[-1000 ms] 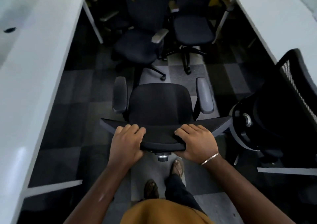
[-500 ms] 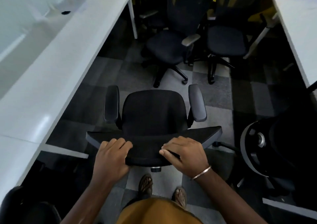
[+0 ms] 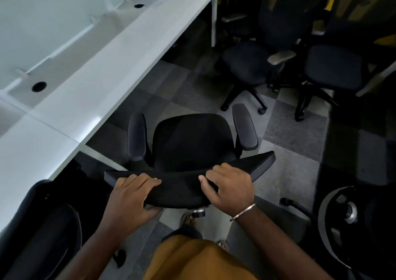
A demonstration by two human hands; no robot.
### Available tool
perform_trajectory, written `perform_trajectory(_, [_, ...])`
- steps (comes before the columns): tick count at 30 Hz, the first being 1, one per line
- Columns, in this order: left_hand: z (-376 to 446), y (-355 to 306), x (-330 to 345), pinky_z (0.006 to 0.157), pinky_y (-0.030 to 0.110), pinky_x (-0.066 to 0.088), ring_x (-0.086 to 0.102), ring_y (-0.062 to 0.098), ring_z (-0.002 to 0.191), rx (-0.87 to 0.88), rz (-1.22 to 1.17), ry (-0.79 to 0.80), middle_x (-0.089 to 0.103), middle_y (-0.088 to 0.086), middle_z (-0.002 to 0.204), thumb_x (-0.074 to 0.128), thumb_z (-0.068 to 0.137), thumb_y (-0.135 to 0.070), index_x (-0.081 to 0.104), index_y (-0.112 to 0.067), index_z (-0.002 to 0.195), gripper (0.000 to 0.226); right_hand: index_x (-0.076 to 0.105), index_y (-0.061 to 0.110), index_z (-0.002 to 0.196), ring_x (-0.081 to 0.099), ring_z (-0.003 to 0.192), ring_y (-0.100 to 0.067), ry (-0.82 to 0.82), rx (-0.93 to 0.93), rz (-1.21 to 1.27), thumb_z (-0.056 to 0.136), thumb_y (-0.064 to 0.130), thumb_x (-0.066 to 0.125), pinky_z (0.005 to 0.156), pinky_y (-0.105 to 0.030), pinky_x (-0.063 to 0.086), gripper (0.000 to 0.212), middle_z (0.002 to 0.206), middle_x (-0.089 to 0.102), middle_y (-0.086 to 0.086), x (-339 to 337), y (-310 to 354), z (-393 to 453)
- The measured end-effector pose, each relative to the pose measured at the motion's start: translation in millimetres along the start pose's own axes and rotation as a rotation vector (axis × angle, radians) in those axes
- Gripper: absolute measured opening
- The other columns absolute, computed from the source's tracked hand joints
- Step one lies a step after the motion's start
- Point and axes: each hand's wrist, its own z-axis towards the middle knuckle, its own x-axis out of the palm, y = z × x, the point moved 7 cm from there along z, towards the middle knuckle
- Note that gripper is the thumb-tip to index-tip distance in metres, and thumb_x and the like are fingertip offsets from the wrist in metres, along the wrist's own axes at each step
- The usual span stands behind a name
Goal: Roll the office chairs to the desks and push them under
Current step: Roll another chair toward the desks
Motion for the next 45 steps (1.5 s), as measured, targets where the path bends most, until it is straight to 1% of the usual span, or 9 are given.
perform_trajectory(7, [35.7,20.6,-13.1,0.092,0.024,0.038,0.059,0.0,0.103,-0.077,-0.114,-0.006,0.065,-0.026,0.117,0.049,0.079,-0.093,0.068,-0.036,0.125,0.076,0.053,0.022,0.065,0.04,0.06,-0.013,-0.024,-0.038,-0.003,0.098,0.033,0.063,0.056,-0.026,0.024,0.037,0.061,0.044,0.008,13.3,-38.5,62.4])
perform_trajectory(14, [74.1,54.7,-20.9,0.077,0.018,0.04,0.062,-0.001,0.096,-0.129,-0.171,0.038,0.068,-0.03,0.121,0.046,0.078,-0.097,0.068,-0.044,0.128,0.076,0.051,0.021,0.069,0.043,0.065,-0.016,0.037,-0.067,0.015,0.099,0.035,0.057,0.059,-0.033,0.034,0.034,0.065,0.045,0.008,28.5,-68.4,131.4])
perform_trajectory(19, [95.9,71.0,-24.6,0.07,0.015,0.045,0.065,-0.009,0.097,-0.202,-0.249,-0.005,0.068,-0.034,0.117,0.035,0.096,-0.081,0.07,-0.048,0.122,0.054,0.066,0.027,0.079,0.053,0.085,-0.015,0.135,-0.12,-0.071,0.094,0.039,0.056,0.073,-0.04,0.038,0.022,0.081,0.061,0.012,41.0,-87.4,169.5])
perform_trajectory(22, [105.8,81.8,-19.4,0.068,0.021,0.051,0.065,-0.01,0.09,-0.346,-0.34,-0.118,0.071,-0.033,0.103,0.02,0.105,-0.068,0.076,-0.048,0.108,0.059,0.065,0.027,0.077,0.054,0.075,-0.017,0.194,-0.155,-0.062,0.096,0.039,0.051,0.068,-0.04,0.039,0.027,0.075,0.059,0.009,49.6,-100.6,191.2])
perform_trajectory(26, [121.3,86.8,-0.5,0.074,0.03,0.055,0.066,-0.008,0.094,-0.492,-0.435,-0.126,0.071,-0.034,0.1,0.024,0.104,-0.066,0.076,-0.047,0.1,0.056,0.064,0.027,0.077,0.053,0.072,-0.016,0.277,-0.207,-0.037,0.097,0.038,0.048,0.068,-0.041,0.039,0.028,0.076,0.061,0.009,60.5,-122.4,225.8])
perform_trajectory(29, [136.9,72.0,7.2,0.068,0.033,0.055,0.067,-0.004,0.089,-0.538,-0.458,-0.16,0.07,-0.03,0.096,0.027,0.105,-0.063,0.075,-0.043,0.098,0.052,0.065,0.027,0.077,0.052,0.071,-0.016,0.284,-0.237,-0.009,0.097,0.035,0.049,0.068,-0.041,0.039,0.026,0.076,0.061,0.008,66.3,-141.9,256.6])
perform_trajectory(36, [181.1,49.5,1.9,0.05,0.029,0.046,0.057,0.0,0.061,-0.733,-0.197,-0.158,0.059,-0.018,0.068,0.027,0.104,-0.065,0.061,-0.035,0.078,0.052,0.06,0.023,0.072,0.05,0.068,-0.017,0.203,-0.324,0.072,0.096,0.032,0.055,0.067,-0.037,0.032,0.026,0.069,0.054,0.005,81.9,-160.7,315.4])
perform_trajectory(40, [220.1,29.4,-1.3,0.051,0.027,0.045,0.055,-0.001,0.063,-0.804,-0.068,-0.151,0.056,-0.02,0.073,0.036,0.107,-0.059,0.06,-0.04,0.082,0.039,0.054,0.023,0.067,0.048,0.066,-0.018,0.203,-0.372,0.139,0.096,0.032,0.058,0.065,-0.039,0.034,0.031,0.066,0.049,0.005,91.0,-164.0,341.0])
perform_trajectory(45, [246.2,25.1,-2.5,0.047,0.025,0.04,0.054,0.001,0.063,-0.899,-0.005,-0.212,0.058,-0.02,0.074,0.026,0.104,-0.064,0.065,-0.038,0.084,0.051,0.055,0.023,0.065,0.05,0.066,-0.021,0.229,-0.468,0.18,0.093,0.034,0.061,0.064,-0.039,0.035,0.031,0.065,0.048,0.004,100.0,-160.8,358.8])
